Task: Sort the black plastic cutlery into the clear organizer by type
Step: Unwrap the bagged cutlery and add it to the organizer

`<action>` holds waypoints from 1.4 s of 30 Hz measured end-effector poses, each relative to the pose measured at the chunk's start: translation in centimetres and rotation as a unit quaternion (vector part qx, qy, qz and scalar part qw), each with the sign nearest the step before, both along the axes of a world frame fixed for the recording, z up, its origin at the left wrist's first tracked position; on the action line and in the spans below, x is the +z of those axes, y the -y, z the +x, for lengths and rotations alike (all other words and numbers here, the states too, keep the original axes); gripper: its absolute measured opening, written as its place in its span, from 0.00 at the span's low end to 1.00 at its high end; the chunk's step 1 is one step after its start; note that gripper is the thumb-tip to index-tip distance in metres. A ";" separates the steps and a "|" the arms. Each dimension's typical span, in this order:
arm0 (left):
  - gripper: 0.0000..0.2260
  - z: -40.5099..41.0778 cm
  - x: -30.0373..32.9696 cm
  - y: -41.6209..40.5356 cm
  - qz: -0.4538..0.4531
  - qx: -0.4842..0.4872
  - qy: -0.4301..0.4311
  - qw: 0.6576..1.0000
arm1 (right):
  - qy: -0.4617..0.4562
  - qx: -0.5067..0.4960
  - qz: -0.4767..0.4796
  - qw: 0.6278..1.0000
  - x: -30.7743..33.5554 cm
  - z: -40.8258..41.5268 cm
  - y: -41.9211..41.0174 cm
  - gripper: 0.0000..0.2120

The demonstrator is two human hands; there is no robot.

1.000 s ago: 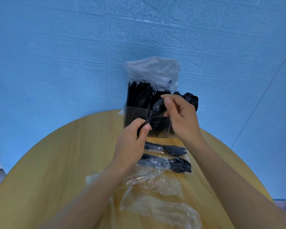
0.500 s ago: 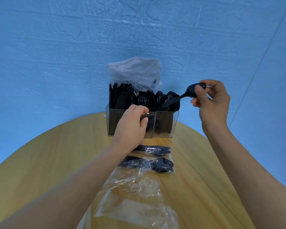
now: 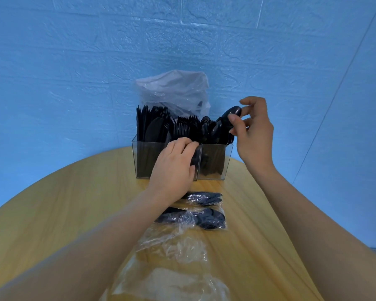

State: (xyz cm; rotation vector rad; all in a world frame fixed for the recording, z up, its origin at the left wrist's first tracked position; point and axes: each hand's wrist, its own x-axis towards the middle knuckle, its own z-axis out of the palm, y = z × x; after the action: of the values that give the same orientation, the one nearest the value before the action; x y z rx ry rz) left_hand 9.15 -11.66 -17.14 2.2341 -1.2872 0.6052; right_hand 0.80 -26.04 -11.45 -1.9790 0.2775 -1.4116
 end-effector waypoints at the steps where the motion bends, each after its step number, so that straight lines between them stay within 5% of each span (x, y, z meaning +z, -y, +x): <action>1: 0.23 0.0 0.0 0.0 0.000 -0.001 0.003 1.000 | -0.011 0.001 -0.001 1.000 -0.2 0.3 0.0 0.09; 13: 0.25 0.2 0.6 -0.8 0.024 -0.027 -0.013 0.999 | -0.121 -0.087 -0.095 0.984 -3.1 1.9 -0.5 0.12; 23: 0.19 -1.4 0.8 -4.9 0.044 -0.034 -0.062 0.997 | -0.177 -0.026 -0.007 0.984 -5.1 -0.7 -6.0 0.02; 30: 0.10 -3.1 -1.2 -9.9 0.050 -0.042 -0.127 0.990 | -0.318 0.023 -0.006 0.948 -6.7 -2.7 -9.5 0.02; 42: 0.16 -4.2 -3.8 -11.6 -0.008 -0.026 -0.204 0.979 | -0.464 0.033 -0.080 0.882 -7.4 -5.3 -9.7 0.13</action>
State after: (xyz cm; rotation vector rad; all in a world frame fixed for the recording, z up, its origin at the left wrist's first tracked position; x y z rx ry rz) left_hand 4.91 -0.05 -20.97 2.1572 -1.1178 0.1214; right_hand -4.46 -16.38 -18.83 -2.6521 0.5114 -0.3411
